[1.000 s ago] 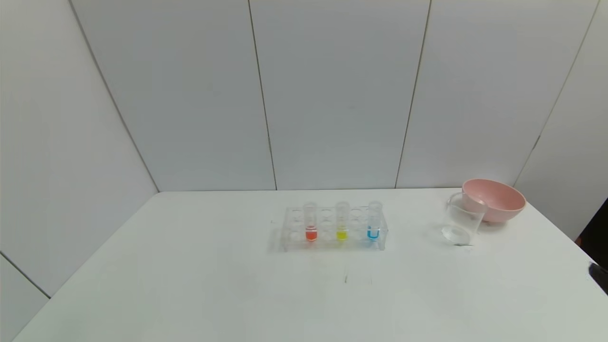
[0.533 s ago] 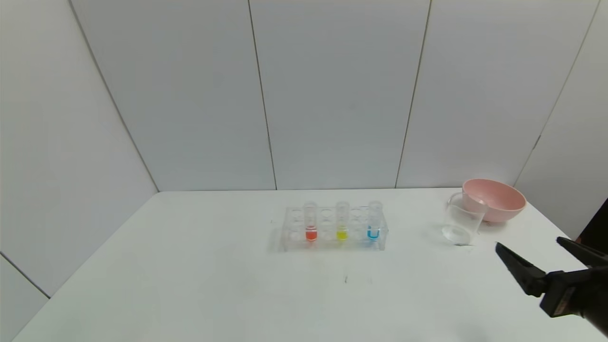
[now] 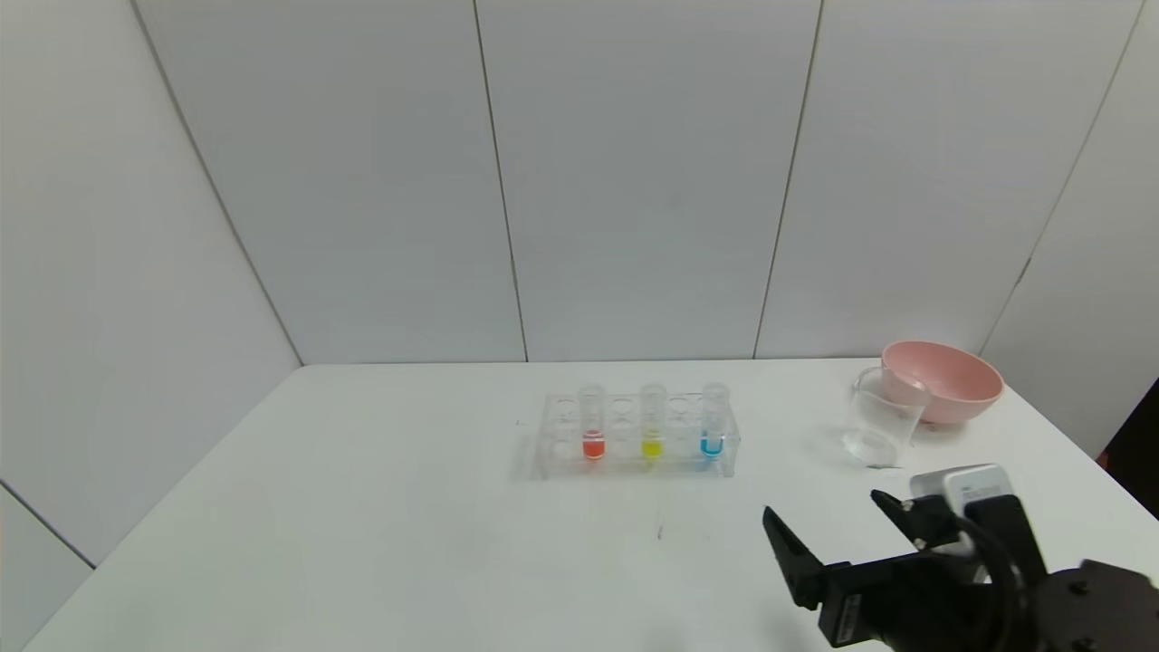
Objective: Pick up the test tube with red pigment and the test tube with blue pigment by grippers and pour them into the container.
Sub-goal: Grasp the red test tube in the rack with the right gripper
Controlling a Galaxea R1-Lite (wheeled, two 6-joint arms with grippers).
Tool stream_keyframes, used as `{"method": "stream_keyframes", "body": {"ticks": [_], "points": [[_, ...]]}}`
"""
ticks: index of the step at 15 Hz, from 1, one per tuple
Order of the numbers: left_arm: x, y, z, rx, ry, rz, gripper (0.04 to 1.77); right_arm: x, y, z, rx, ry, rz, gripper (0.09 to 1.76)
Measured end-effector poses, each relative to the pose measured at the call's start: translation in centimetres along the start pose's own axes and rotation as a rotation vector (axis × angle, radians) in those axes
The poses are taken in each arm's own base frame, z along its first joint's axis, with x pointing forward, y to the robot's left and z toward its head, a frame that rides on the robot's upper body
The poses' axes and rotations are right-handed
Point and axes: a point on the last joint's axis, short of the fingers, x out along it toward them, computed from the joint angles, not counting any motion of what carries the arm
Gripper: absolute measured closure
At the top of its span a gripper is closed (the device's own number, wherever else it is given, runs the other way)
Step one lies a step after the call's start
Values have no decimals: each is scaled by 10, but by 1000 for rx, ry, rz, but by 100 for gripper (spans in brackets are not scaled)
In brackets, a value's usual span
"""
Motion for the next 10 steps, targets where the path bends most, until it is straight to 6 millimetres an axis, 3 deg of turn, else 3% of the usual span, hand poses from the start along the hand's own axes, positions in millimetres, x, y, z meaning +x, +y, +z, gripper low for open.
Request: {"method": "stream_keyframes", "body": {"ticks": [6,10], "points": [[0,0,0,0,0,0,5,36,64,-36,-37,15,46,14],[0,0,0,0,0,0,5,60,92,-35,-46,23,58,14]]}}
